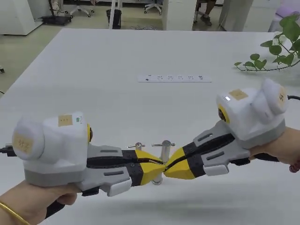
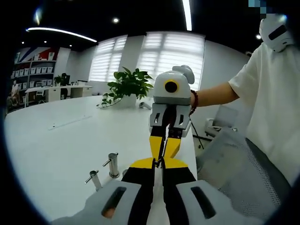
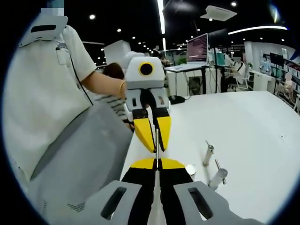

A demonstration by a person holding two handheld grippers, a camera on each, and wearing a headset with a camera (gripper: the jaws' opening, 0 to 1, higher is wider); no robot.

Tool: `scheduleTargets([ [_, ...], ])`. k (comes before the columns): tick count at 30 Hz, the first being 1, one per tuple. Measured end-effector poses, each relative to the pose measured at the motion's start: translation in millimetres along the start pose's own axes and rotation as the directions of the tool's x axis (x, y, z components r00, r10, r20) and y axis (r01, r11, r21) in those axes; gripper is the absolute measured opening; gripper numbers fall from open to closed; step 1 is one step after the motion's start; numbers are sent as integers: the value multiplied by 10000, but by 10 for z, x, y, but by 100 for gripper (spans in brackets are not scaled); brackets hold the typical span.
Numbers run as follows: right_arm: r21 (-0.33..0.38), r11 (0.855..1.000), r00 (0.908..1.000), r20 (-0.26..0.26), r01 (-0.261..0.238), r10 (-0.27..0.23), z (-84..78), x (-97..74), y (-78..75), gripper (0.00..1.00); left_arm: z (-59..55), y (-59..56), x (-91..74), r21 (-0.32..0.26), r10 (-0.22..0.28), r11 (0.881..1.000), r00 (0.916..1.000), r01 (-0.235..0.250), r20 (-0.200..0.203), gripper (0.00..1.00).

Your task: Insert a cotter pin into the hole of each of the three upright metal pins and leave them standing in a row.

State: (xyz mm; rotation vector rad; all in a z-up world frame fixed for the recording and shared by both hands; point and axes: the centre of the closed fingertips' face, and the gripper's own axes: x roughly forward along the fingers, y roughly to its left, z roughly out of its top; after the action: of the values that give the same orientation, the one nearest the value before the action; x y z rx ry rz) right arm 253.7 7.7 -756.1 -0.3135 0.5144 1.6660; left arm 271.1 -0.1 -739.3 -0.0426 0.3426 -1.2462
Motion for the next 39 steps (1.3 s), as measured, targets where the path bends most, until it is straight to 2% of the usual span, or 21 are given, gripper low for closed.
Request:
scheduleTargets([
  [2, -82, 10000, 10000, -48, 47, -47, -3, -10, -17, 3, 9, 16, 3, 76, 143, 9999, 9998, -144, 111, 4],
  [6, -335, 9993, 9991, -390, 170, -183, -28, -32, -59, 3, -27, 35, 20, 268, 442, 9987, 9990, -440, -50, 6],
  [13, -667, 9966, 9921, -1119, 490, -563, -125, -75, -166, 3, -87, 74, 49, 468, 889, 9950, 9958, -880, -195, 17],
  [16, -785, 9950, 9856, -1520, 624, -738, -184, -83, -206, 3, -130, 106, 57, 591, 1139, 9920, 9929, -1118, -332, 18],
  [19, -1016, 9920, 9749, -2018, 748, -942, -253, -98, -249, 3, -169, 149, 52, 623, 1395, 9886, 9894, -1368, -401, 20],
  [22, -1105, 9909, 9681, -2291, 774, -1012, -294, -102, -267, 3, -206, 199, 48, 657, 1687, 9840, 9845, -1654, -474, 21],
  [23, -1182, 9897, 9623, -2498, 804, -1080, -325, -106, -284, 3, -224, 218, 45, 639, 1800, 9822, 9823, -1767, -512, 21],
  [26, -1281, 9885, 9568, -2680, 806, -1127, -356, -106, -300, 3, -265, 276, 43, 719, 2112, 9757, 9756, -2068, -601, 23],
  [29, -1388, 9868, 9467, -2981, 832, -1218, -407, -107, -333, 3, -312, 329, 59, 749, 2306, 9714, 9707, -2255, -677, 24],
  [31, -1427, 9861, 9401, -3163, 855, -1273, -447, -115, -360, 3, -364, 370, 73, 828, 2440, 9680, 9658, -2370, -876, 24],
  [39, -1522, 9840, 9208, -3630, 927, -1429, -573, -156, -461, 3, -470, 462, 154, 1045, 2731, 9595, 9544, -2614, -1203, 24],
])
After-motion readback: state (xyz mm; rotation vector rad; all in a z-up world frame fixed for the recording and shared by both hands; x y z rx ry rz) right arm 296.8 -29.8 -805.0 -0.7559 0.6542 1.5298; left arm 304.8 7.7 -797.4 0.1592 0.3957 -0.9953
